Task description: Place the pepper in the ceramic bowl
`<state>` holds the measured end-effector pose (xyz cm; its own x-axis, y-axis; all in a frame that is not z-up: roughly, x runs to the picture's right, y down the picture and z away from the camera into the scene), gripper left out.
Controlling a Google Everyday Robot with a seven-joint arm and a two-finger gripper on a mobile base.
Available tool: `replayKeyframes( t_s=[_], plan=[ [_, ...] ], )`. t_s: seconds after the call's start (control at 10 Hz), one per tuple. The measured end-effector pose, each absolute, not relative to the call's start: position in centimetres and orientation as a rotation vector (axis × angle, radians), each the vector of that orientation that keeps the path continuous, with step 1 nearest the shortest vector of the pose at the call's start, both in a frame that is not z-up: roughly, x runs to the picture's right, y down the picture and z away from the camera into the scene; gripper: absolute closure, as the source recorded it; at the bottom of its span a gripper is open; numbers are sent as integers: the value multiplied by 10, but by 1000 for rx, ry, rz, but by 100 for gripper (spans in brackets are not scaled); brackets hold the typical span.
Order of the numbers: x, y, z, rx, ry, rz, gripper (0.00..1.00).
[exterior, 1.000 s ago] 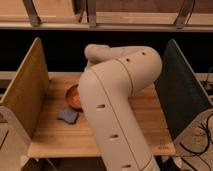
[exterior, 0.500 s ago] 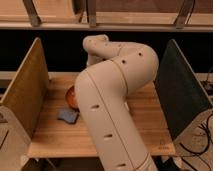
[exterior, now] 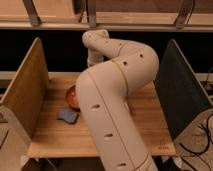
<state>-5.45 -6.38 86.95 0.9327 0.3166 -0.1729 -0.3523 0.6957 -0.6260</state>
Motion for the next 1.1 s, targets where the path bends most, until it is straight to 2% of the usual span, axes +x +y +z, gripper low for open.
replayKeyframes(
  t_s=[0.5, 0.8, 1.1],
  plan=[
    [24, -64, 914, -626, 285, 411, 20],
    [4, -54, 935, -632, 225, 441, 20],
    [-1, -49, 938, -643, 203, 441, 20]
  ],
)
